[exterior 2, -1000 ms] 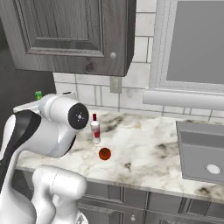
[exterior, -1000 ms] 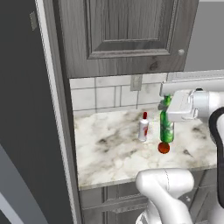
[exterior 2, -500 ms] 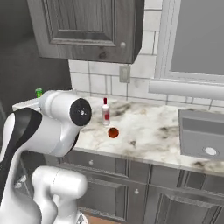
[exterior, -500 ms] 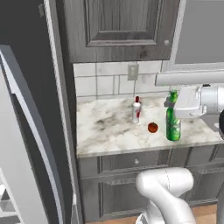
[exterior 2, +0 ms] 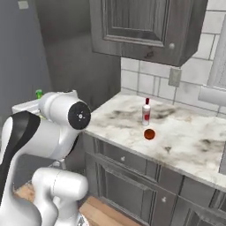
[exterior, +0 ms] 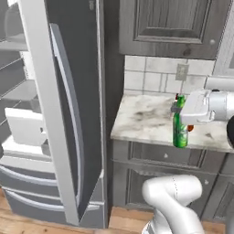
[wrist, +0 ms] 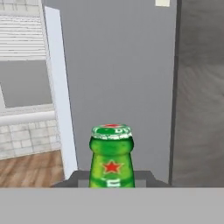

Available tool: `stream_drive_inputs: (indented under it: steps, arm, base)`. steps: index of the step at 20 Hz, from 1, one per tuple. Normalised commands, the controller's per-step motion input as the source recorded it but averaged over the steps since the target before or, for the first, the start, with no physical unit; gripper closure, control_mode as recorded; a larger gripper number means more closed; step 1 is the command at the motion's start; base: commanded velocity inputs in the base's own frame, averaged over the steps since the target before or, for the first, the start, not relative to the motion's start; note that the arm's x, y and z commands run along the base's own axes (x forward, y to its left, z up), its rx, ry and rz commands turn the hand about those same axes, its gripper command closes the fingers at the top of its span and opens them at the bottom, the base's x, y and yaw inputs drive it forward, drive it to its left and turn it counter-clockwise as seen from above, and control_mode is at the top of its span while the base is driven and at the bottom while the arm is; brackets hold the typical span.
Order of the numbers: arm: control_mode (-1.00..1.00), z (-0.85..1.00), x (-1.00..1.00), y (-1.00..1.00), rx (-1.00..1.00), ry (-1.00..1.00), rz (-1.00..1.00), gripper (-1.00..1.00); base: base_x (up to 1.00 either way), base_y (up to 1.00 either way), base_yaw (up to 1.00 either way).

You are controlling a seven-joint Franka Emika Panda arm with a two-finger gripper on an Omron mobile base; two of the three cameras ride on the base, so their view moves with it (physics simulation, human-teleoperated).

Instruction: Place the beer and liquor on the top shelf of the fridge to keep them out of children's reach, and place the tomato on lower shelves for easy access.

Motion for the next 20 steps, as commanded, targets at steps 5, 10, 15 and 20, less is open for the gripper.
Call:
stream_drive_inputs:
  steps: [5,10,15,20]
  arm:
    - [1.00,0.00,0.00,0.00,0.00,0.00,0.00,1.00]
    - [1.00,0.00,0.00,0.00,0.00,0.00,0.00,1.00]
    - [1.00,0.00,0.00,0.00,0.00,0.00,0.00,1.00]
    - [1.00,0.00,0.00,0.00,0.00,0.00,0.00,1.00]
  base:
    - [-0.48,-0.34,0.66]
    - [-0.33,-0.05,0.72]
    - [-0.03,0.44,0.74]
    - [0.00,0.98,0.62]
